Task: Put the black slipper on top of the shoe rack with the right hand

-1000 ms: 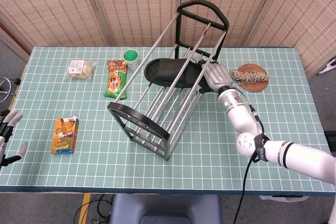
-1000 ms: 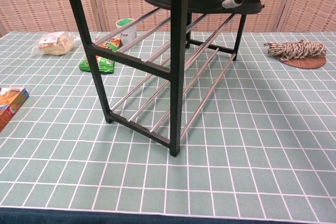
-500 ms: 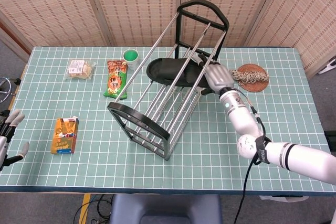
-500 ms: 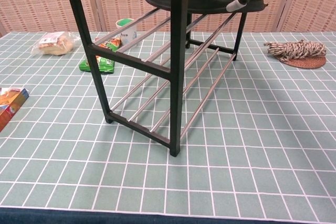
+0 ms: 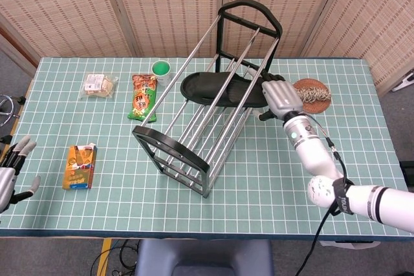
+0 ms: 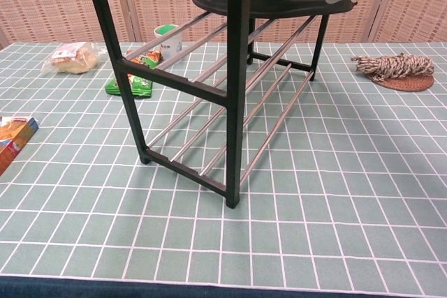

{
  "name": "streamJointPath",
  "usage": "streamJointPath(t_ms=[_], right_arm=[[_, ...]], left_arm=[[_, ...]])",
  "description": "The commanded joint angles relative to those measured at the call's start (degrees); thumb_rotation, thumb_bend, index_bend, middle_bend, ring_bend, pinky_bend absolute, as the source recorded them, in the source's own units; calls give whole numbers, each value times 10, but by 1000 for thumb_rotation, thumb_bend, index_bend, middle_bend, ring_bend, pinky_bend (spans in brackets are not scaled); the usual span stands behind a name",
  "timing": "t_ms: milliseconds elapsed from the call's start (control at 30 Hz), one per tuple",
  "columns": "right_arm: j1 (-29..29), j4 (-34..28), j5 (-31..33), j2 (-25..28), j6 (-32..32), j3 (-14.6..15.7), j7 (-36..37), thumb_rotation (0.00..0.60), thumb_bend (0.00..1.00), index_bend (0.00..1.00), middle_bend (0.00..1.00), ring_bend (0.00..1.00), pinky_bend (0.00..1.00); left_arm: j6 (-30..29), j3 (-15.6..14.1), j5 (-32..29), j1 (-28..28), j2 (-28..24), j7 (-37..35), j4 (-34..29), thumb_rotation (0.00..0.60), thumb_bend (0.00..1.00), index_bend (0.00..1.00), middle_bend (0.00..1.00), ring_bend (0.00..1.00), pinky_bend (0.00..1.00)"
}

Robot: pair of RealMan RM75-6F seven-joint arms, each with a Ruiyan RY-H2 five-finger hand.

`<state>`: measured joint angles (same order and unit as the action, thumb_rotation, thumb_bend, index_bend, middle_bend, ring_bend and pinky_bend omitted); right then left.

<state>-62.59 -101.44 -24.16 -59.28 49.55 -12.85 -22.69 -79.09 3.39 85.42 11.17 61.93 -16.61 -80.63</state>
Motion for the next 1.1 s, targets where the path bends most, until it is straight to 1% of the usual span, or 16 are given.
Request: streamJointPath(t_ms=[33,200,333,433,600,767,1100], right_arm=[[29,-42,-16,42,12,12,7,600,253,0,0,90,96],[63,-67,-36,81,-1,32,22,600,252,0,15,90,96],[84,-62,-50,99,-31,43,42,600,252,0,37,90,96],[94,-52,-60,103,-48,46,58,600,252,0,43,90,96],[103,-17,-83,92,-79,42,89,600,252,0,44,90,96],[99,16,-90,75,-104,40,106,600,252,0,44,90,96],[84,51,-94,46,-126,40,119,600,252,0,44,90,96]], left_arm=[[7,0,-4,3,5,8,1,600,442,14,0,0,328],[22,1,-11,10,14,22,3,600,442,14,0,0,328],[28,3,-18,14,22,35,6,600,443,14,0,0,328],[33,6,-25,15,24,39,8,600,442,14,0,0,328],[34,8,-30,16,26,41,10,600,442,15,0,0,328],[31,8,-32,13,23,38,8,600,442,14,0,0,328],[24,6,-26,10,19,33,3,600,442,14,0,0,328]])
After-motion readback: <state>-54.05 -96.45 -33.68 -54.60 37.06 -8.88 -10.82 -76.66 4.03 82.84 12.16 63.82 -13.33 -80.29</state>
